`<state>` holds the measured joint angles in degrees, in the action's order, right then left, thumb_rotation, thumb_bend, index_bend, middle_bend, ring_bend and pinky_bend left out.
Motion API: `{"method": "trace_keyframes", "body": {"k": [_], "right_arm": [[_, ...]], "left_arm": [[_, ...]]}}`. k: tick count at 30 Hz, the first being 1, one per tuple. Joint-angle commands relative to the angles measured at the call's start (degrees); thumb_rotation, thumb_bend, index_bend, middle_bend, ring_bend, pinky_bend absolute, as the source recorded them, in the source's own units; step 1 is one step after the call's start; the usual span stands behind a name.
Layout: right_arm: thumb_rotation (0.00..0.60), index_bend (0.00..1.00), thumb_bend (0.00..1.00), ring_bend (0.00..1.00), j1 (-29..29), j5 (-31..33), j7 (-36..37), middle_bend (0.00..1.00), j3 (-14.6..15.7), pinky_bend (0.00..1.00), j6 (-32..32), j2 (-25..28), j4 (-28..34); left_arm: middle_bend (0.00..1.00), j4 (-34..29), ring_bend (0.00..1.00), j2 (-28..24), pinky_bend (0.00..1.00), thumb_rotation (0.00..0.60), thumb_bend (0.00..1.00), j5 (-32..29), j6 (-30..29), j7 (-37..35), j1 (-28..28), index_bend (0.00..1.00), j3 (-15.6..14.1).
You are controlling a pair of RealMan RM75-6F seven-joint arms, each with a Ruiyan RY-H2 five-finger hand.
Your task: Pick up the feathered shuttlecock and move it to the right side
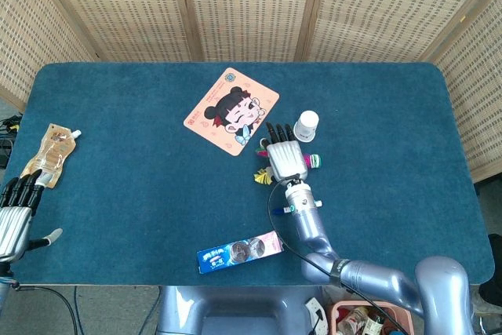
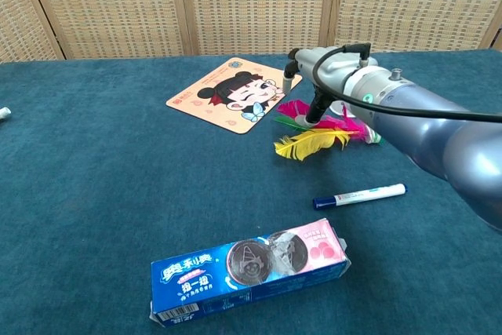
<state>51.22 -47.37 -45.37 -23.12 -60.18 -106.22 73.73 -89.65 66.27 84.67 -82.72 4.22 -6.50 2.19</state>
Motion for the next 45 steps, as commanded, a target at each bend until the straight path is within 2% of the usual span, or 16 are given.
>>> {"method": "trace_keyframes", "body": {"k": [1, 11, 29, 38, 45], "right_arm": [[0.6, 0.32, 0.31, 0.0, 1.2, 1.1, 0.4, 0.0, 0.1, 0.0, 1.1, -0.9, -2.3], [0.6, 0.32, 0.31, 0.0, 3.8, 2.2, 2.3, 0.0, 0.0, 0.01, 3.3, -2.6, -7.3], [0.6, 0.39, 0.31, 0.0, 5.7, 2.0, 7.3, 0.02, 1.2, 0.05, 6.5, -5.7, -16.5], [0.6, 0.4, 0.39, 0.0, 6.0, 1.6, 8.6, 0.02, 1.5, 0.06, 7.3, -6.7, -19.0], [0.6, 0.43, 0.4, 0.0, 5.8, 1.4, 9.1, 0.05, 1.7, 0.07, 7.5, -7.2, -20.3]], "left_arm": [[0.0, 0.1, 0.0, 0.0, 0.0, 0.6, 0.15, 0.0, -0.1, 0.0, 0.0, 0.0, 0.1], [0.0, 0.5, 0.0, 0.1, 0.0, 0.6, 0.15, -0.9, 0.4, 0.0, -0.2, 0.0, 0.3], [0.0, 0.4, 0.0, 0.0, 0.0, 0.6, 0.15, -1.7, 0.7, 0.0, -0.3, 0.0, 0.6], [0.0, 0.4, 0.0, 0.0, 0.0, 0.6, 0.15, -1.7, 0.8, -0.2, -0.4, 0.0, 0.6], [0.0, 0.3, 0.0, -0.1, 0.0, 0.6, 0.15, -1.7, 1.0, -0.2, -0.4, 0.0, 0.6]]}}
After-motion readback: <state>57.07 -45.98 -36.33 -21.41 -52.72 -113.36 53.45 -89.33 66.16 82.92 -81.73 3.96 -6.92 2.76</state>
